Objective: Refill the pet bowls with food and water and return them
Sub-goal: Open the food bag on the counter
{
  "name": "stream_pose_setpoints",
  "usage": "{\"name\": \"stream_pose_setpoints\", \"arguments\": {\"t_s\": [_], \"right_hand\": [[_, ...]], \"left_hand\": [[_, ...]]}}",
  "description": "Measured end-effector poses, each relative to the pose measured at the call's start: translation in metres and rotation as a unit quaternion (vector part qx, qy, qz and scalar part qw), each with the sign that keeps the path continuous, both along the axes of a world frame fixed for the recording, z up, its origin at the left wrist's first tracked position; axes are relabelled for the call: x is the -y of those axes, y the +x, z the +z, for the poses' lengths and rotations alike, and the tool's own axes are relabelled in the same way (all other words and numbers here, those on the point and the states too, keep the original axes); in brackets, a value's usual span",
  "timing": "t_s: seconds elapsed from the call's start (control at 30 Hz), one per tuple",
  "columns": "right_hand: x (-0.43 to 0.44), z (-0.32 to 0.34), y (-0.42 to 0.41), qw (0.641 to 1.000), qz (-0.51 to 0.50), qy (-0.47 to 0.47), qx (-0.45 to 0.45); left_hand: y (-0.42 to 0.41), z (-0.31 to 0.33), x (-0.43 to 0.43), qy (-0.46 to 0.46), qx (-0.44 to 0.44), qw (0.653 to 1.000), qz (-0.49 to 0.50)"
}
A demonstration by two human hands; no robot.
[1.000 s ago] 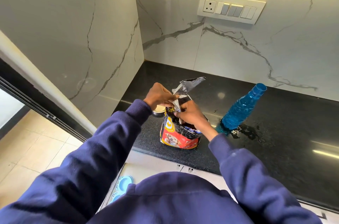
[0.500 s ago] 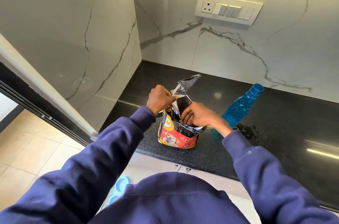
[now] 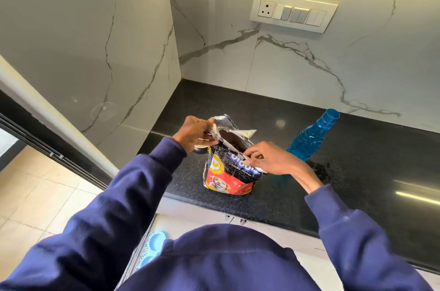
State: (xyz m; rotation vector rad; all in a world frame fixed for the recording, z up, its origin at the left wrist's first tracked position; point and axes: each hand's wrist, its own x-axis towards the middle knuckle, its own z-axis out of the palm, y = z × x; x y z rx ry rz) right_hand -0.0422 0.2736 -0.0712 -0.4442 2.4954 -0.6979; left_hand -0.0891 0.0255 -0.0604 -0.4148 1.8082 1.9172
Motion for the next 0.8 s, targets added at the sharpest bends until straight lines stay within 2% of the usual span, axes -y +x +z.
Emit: {"name": "stream_pose_setpoints", "arguments": {"t_s": [0.07, 0.13, 0.2, 0.33, 0.43, 0.5, 0.53, 0.57, 0.6, 0.63, 0.67, 0.7, 0.73, 0.77, 0.8], "right_hand": [[-0.006, 0.006, 0.004, 0.996, -0.036, -0.076, 0.02], [-0.011, 0.007, 0.01, 0.992, -0.047, -0.115, -0.03], [-0.009, 0.004, 0.021, 0.986, -0.042, -0.124, -0.108], [0.001, -0.004, 0.044, 0.958, 0.072, -0.068, -0.267], [-0.006, -0.006, 0.055, 0.965, 0.049, -0.085, -0.244], [-0.014, -0.003, 0.058, 0.961, -0.054, -0.143, -0.231], [-0.019, -0.002, 0.055, 0.95, -0.121, -0.145, -0.247], [-0.025, -0.002, 0.05, 0.941, -0.181, -0.108, -0.266], [-0.03, -0.001, 0.044, 0.94, -0.229, -0.044, -0.251], [-0.033, -0.002, 0.039, 0.948, -0.263, 0.002, -0.182], [-0.033, -0.004, 0.034, 0.955, -0.288, 0.009, -0.068], [-0.03, -0.008, 0.03, 0.948, -0.31, -0.032, 0.064], [-0.025, -0.011, 0.028, 0.923, -0.334, -0.084, 0.174], [-0.019, -0.015, 0.026, 0.898, -0.348, -0.127, 0.236], [-0.013, -0.019, 0.024, 0.885, -0.355, -0.154, 0.259]], "left_hand": [[-0.002, -0.001, 0.0, 0.018, 0.026, 0.999, 0.017], [-0.007, -0.002, -0.001, 0.04, 0.057, 0.996, 0.048], [-0.013, -0.001, -0.004, 0.069, 0.091, 0.991, 0.067], [-0.022, 0.006, -0.007, 0.081, 0.103, 0.989, 0.069], [-0.018, 0.008, -0.009, 0.016, 0.047, 0.998, 0.049], [-0.01, 0.005, -0.009, -0.086, -0.023, 0.996, 0.011], [-0.005, 0.002, -0.009, -0.141, -0.051, 0.988, -0.022], [0.001, 0.0, -0.009, -0.184, -0.066, 0.979, -0.062], [0.007, -0.002, -0.009, -0.204, -0.064, 0.972, -0.099], [0.012, -0.003, -0.009, -0.204, -0.051, 0.97, -0.125], [0.017, -0.003, -0.008, -0.196, -0.035, 0.97, -0.138], [0.022, -0.005, -0.007, -0.186, -0.022, 0.972, -0.142], [0.024, -0.005, -0.007, -0.181, -0.014, 0.973, -0.144], [0.026, -0.006, -0.005, -0.177, -0.012, 0.973, -0.147], [0.027, -0.008, -0.003, -0.166, -0.013, 0.975, -0.149]]}}
